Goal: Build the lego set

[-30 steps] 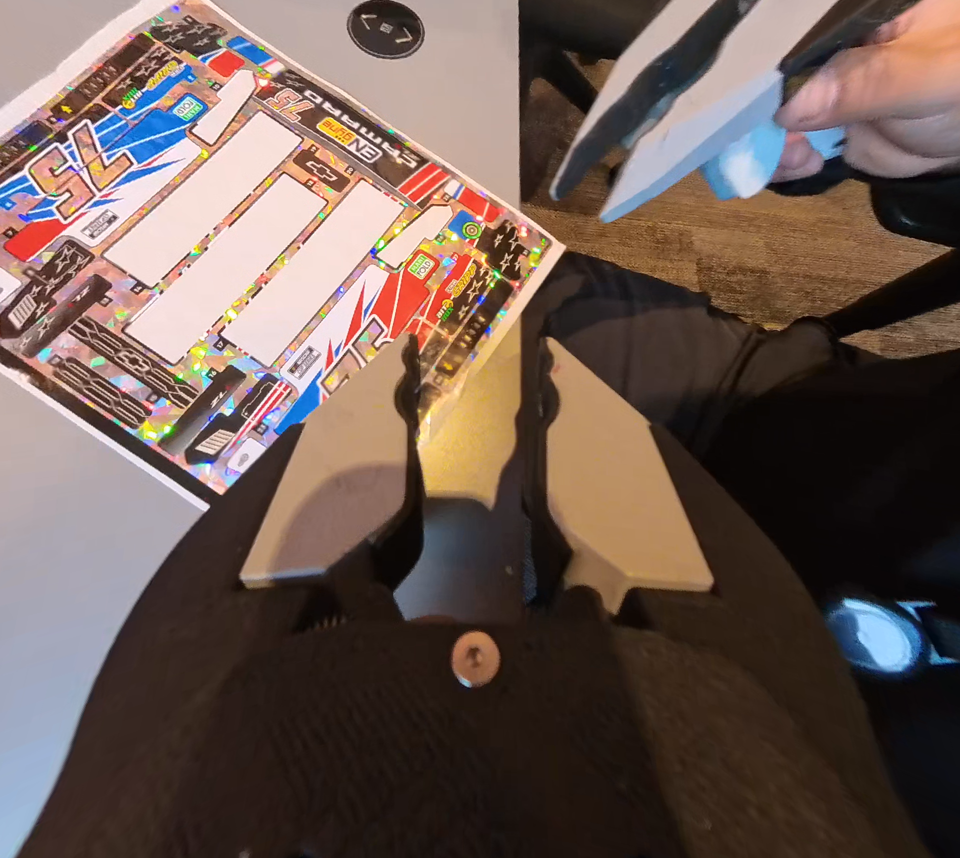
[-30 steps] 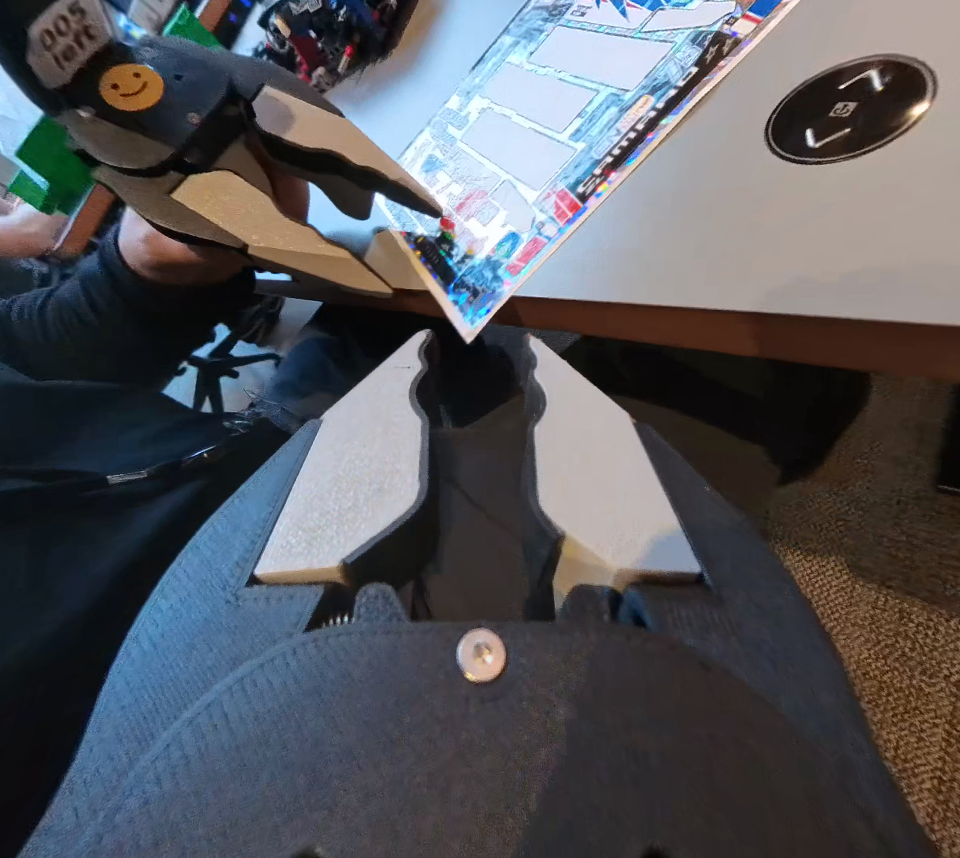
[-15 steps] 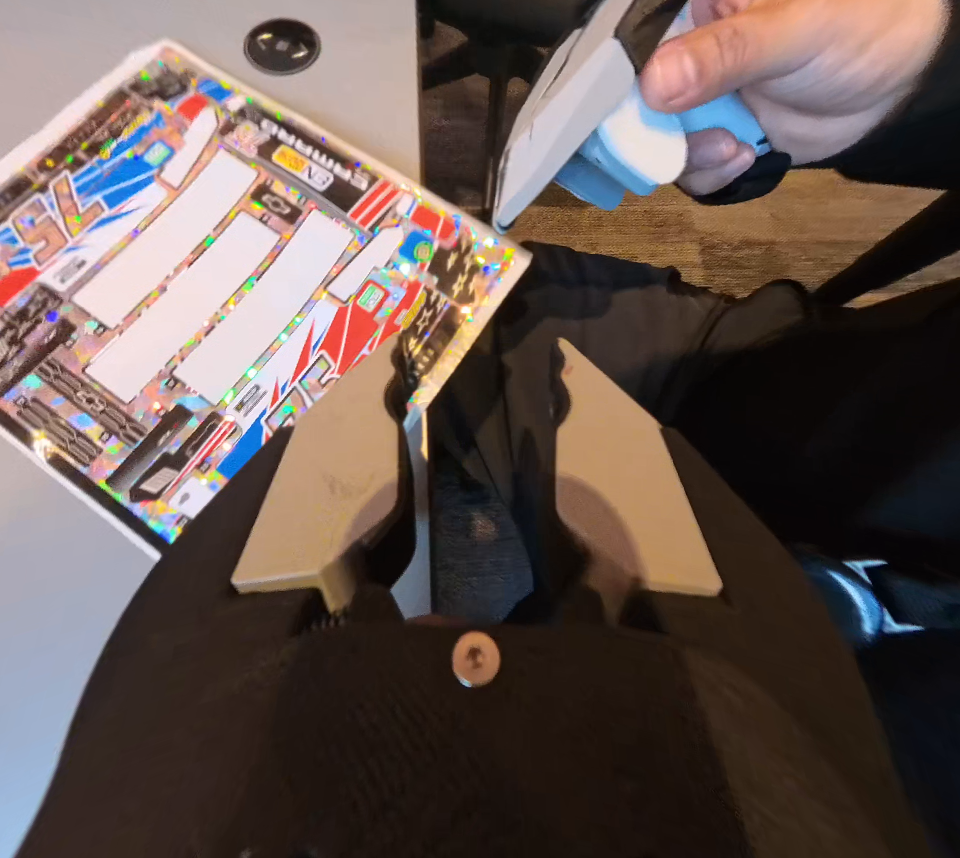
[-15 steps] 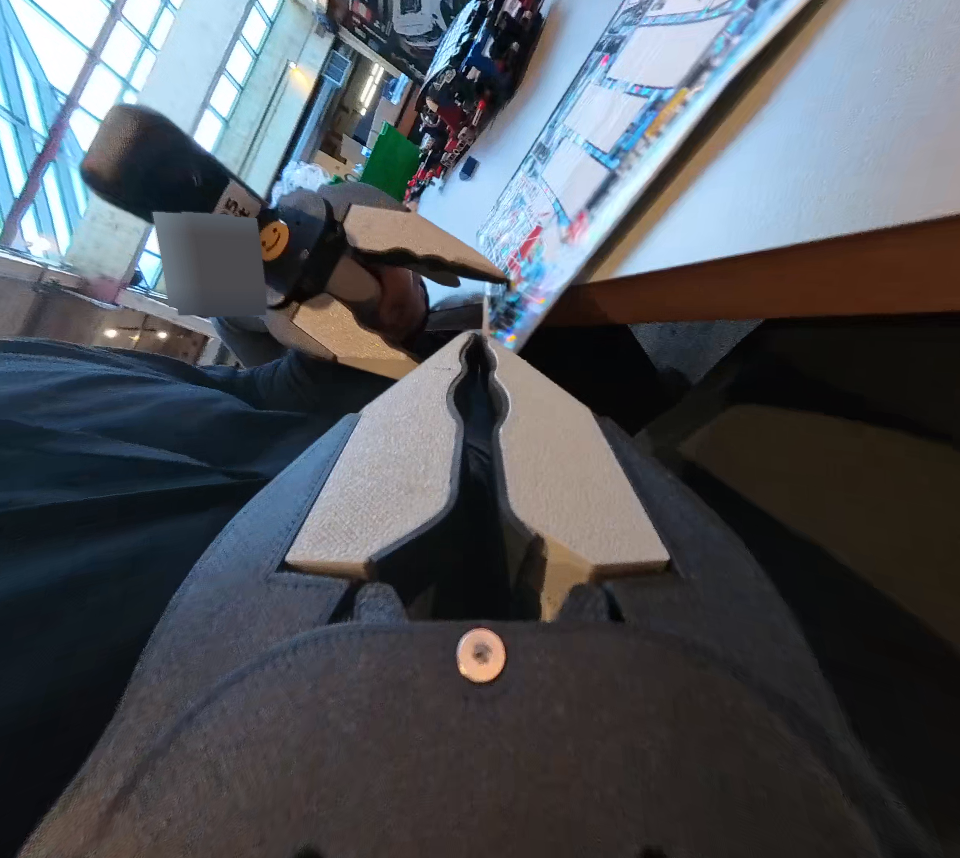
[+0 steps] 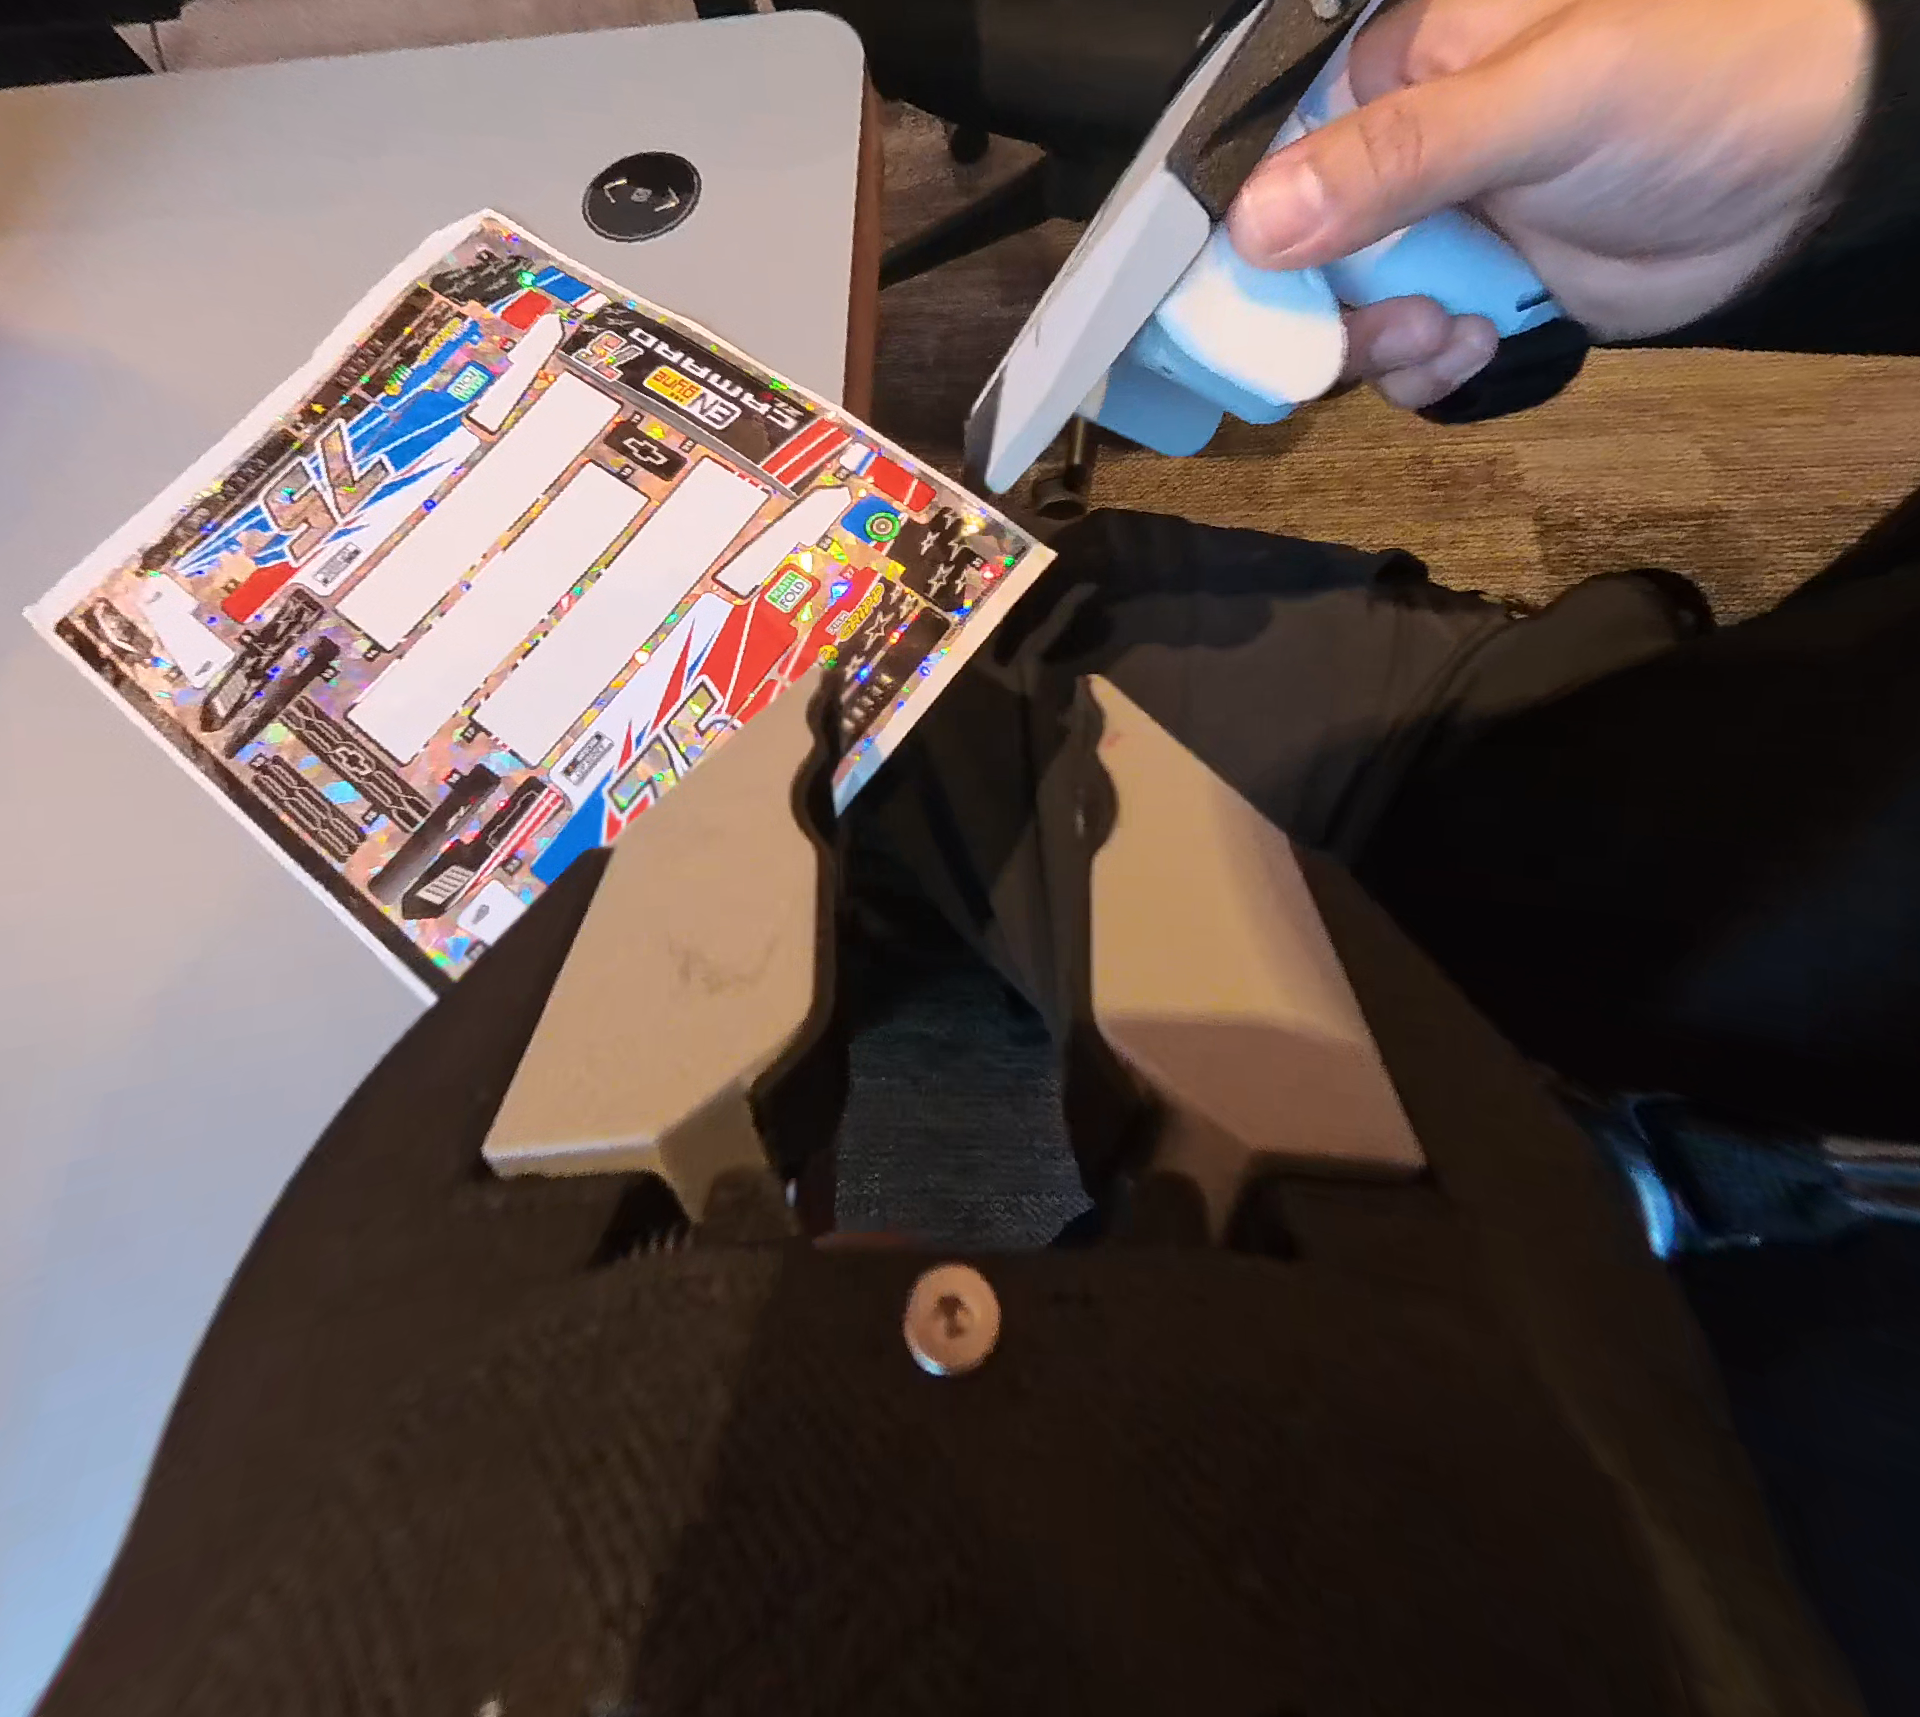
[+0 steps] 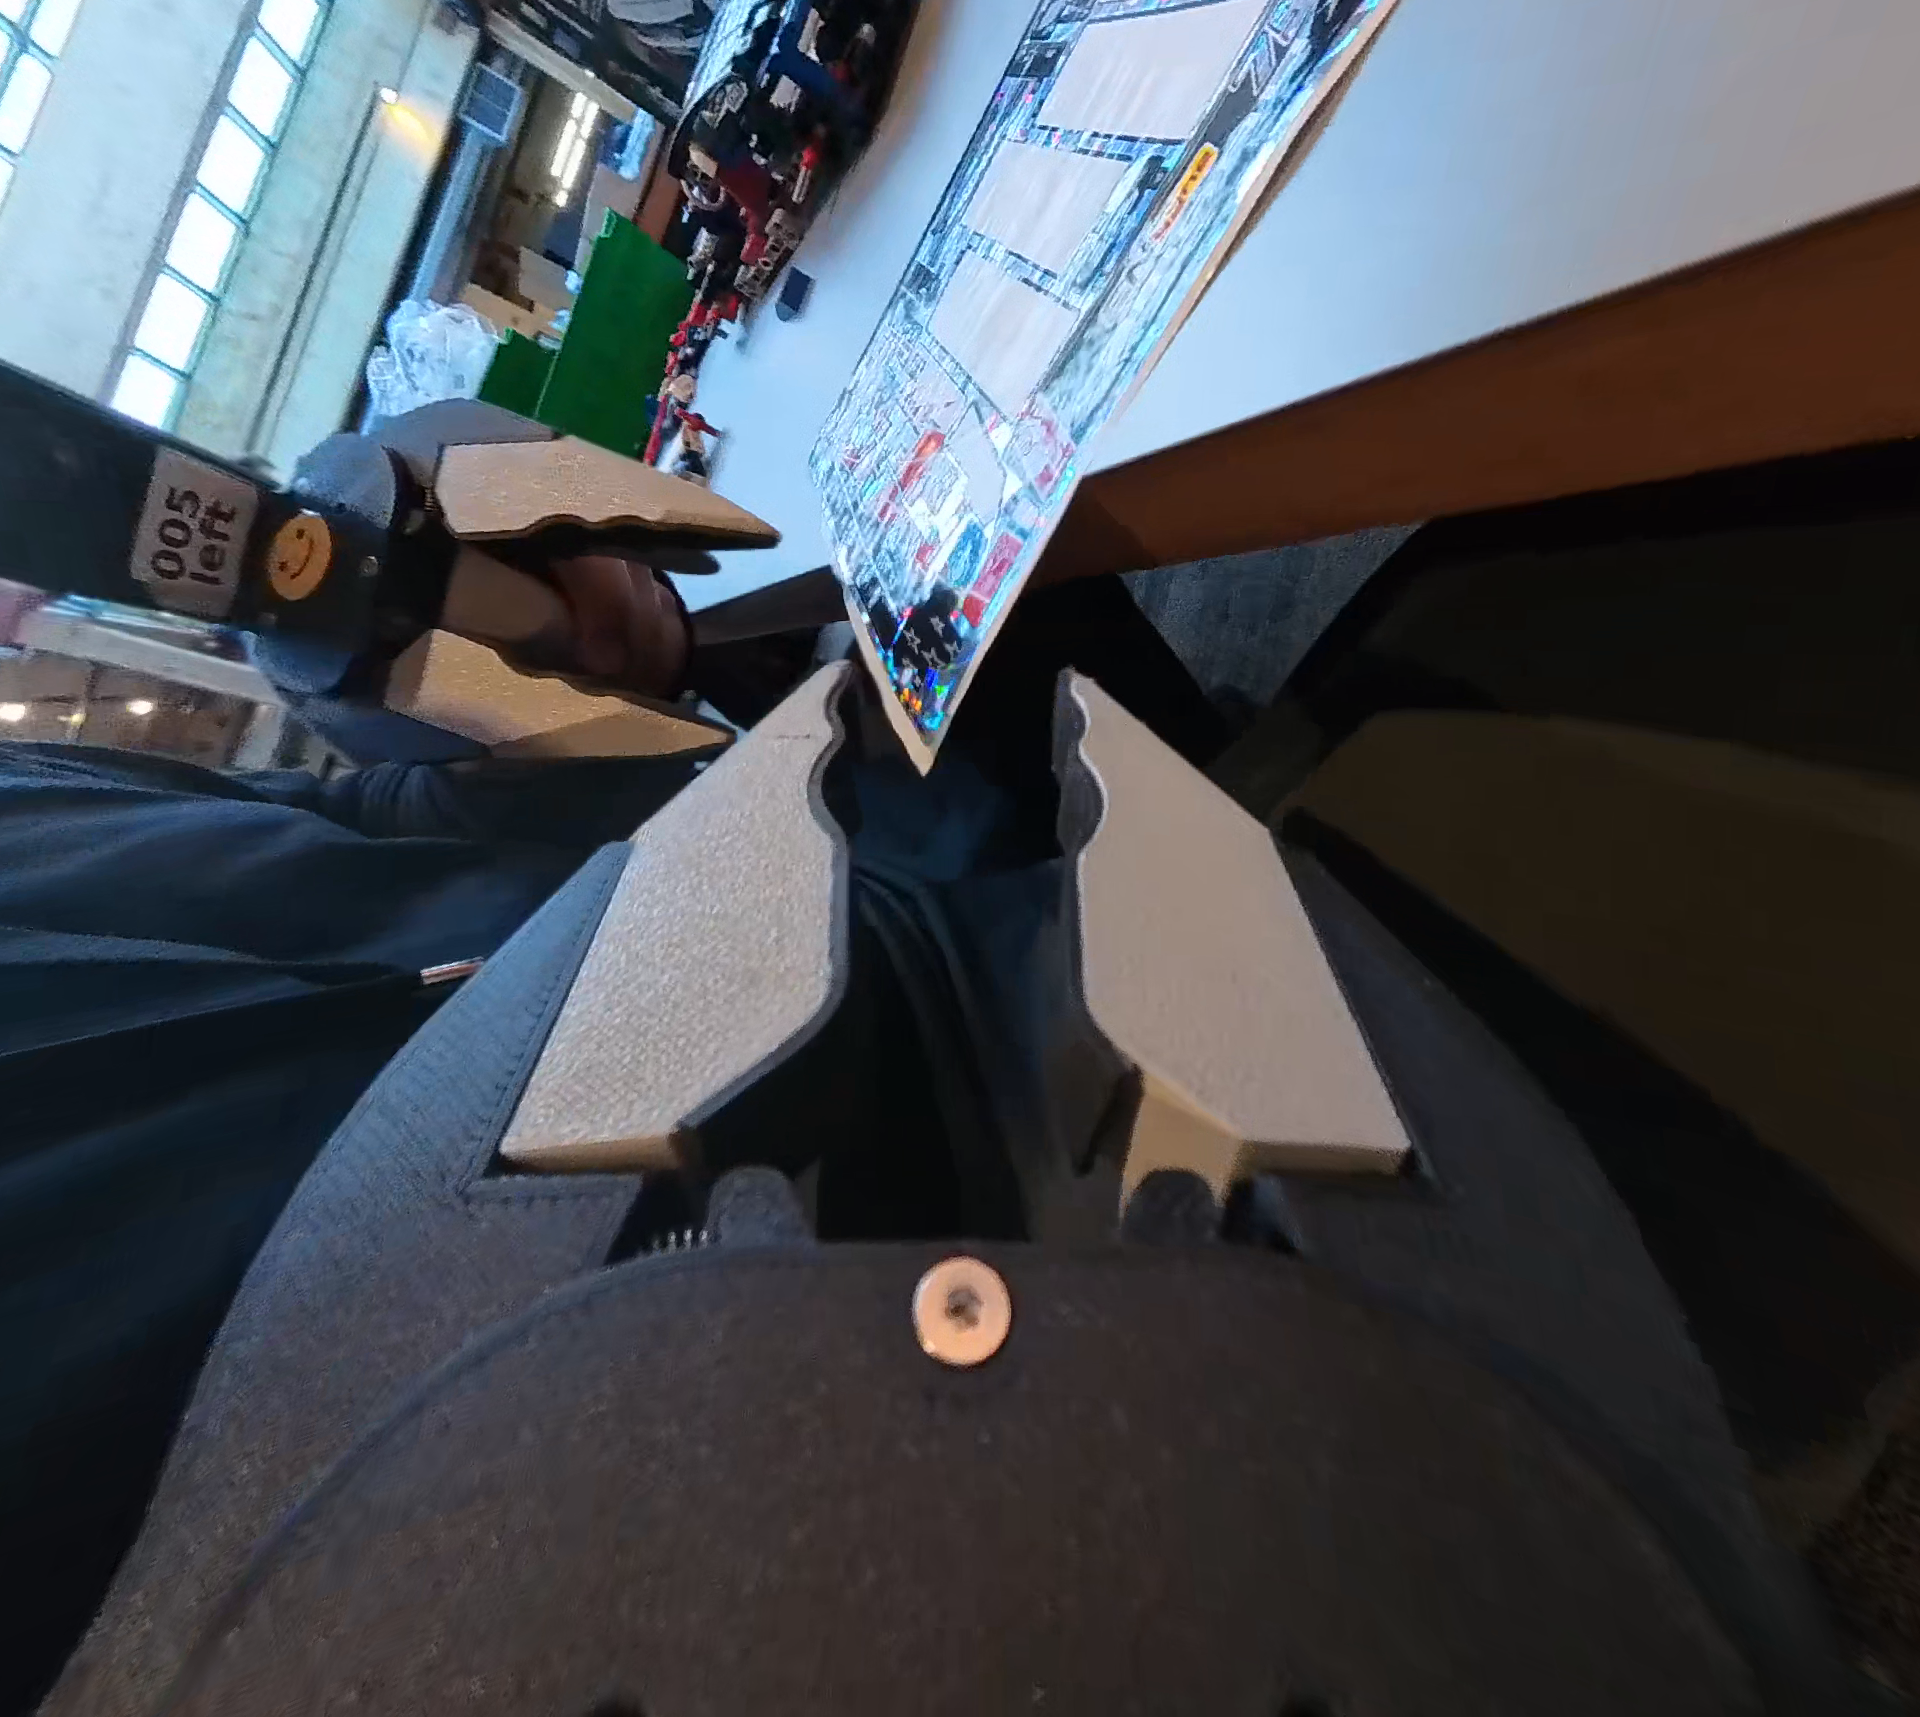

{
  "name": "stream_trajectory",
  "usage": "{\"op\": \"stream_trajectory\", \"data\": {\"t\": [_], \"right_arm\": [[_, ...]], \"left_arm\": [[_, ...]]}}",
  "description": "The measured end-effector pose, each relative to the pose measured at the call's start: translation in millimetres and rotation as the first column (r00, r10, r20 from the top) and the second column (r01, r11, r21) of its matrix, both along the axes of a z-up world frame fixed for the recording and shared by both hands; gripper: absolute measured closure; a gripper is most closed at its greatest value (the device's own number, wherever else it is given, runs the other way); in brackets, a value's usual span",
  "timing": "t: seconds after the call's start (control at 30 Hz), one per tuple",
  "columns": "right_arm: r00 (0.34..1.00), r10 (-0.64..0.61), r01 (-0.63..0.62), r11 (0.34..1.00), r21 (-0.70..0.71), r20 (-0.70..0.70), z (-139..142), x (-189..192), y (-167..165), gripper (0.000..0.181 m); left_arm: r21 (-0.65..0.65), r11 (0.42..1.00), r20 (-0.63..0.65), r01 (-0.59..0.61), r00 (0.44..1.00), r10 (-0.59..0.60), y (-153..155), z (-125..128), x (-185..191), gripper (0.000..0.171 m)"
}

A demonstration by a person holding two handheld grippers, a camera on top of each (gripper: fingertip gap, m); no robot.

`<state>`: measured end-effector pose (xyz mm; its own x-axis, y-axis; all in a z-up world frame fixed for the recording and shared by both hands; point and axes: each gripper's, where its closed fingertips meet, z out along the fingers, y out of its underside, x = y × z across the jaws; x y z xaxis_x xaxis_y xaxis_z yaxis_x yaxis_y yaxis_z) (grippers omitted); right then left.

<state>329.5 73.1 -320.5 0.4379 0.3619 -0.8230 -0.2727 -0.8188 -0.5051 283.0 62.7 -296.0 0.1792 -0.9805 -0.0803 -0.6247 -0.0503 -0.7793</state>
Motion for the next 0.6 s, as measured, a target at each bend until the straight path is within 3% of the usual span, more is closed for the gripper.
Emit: {"op": "stream_trajectory", "data": {"t": [0.17, 0.23, 0.47, 0.6], "right_arm": [[0.986, 0.056, -0.058, 0.998, -0.009, -0.159, 13.8, -14.6, 1.7, 0.165], [0.981, 0.079, -0.081, 0.997, -0.005, -0.18, 15.5, -18.7, -1.5, 0.181], [0.978, 0.074, -0.073, 0.997, 0.012, -0.194, 20.4, -15.2, -7.5, 0.181], [0.976, 0.072, -0.068, 0.997, 0.026, -0.207, 25.6, -11.2, -9.1, 0.181]], "left_arm": [[0.015, 1.0, -0.051, 0.003, 0.999, -0.003, 4.1, -13.8, 3.6, 0.126], [0.045, 0.999, -0.074, 0.01, 0.997, -0.006, 5.8, -16.6, 4.8, 0.126], [0.207, 0.978, -0.146, 0.015, 0.989, 0.016, 12.5, -22.2, 0.9, 0.131], [0.39, 0.92, -0.198, 0.038, 0.979, 0.044, 20.5, -24.1, -0.1, 0.141]]}}
